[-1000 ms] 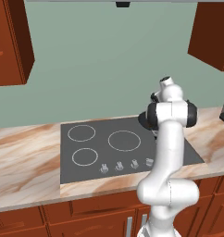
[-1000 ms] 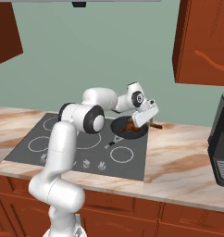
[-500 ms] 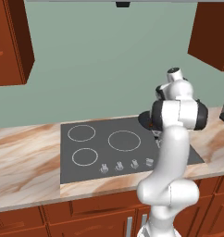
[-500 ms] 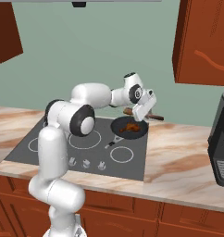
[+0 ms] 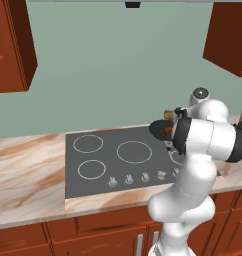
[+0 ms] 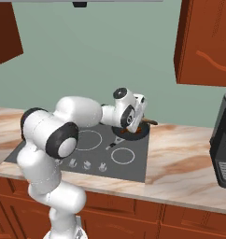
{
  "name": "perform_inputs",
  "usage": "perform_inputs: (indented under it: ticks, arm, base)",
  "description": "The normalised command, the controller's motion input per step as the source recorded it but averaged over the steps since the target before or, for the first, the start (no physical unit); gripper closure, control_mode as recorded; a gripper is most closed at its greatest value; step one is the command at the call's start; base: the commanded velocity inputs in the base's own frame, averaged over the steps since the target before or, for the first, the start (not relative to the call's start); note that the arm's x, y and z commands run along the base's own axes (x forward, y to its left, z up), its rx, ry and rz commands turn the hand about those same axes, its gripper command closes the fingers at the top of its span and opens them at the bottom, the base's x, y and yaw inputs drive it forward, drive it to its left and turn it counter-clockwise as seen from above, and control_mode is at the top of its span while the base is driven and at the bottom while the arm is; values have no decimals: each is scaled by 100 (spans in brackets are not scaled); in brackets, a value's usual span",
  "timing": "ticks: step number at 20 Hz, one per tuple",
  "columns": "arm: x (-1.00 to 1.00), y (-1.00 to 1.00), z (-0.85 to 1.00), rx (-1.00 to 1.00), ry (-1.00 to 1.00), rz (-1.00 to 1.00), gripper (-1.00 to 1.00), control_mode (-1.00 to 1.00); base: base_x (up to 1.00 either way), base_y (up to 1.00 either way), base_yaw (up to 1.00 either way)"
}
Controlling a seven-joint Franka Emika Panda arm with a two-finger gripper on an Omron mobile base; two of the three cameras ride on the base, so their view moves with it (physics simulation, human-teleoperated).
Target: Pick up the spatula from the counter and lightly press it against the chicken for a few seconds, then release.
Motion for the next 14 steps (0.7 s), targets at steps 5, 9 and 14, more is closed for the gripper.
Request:
perform_inputs:
  ticks: [5, 9, 14]
  arm:
    - [-40, 10, 78, 2, -18, 17, 100, -100]
    - [-39, 12, 68, 9, 1, 17, 100, -100]
    - [-37, 13, 70, 11, 20, 15, 100, -100]
  base:
    - [0, 0, 0]
    - [0, 0, 0]
    - [0, 0, 0]
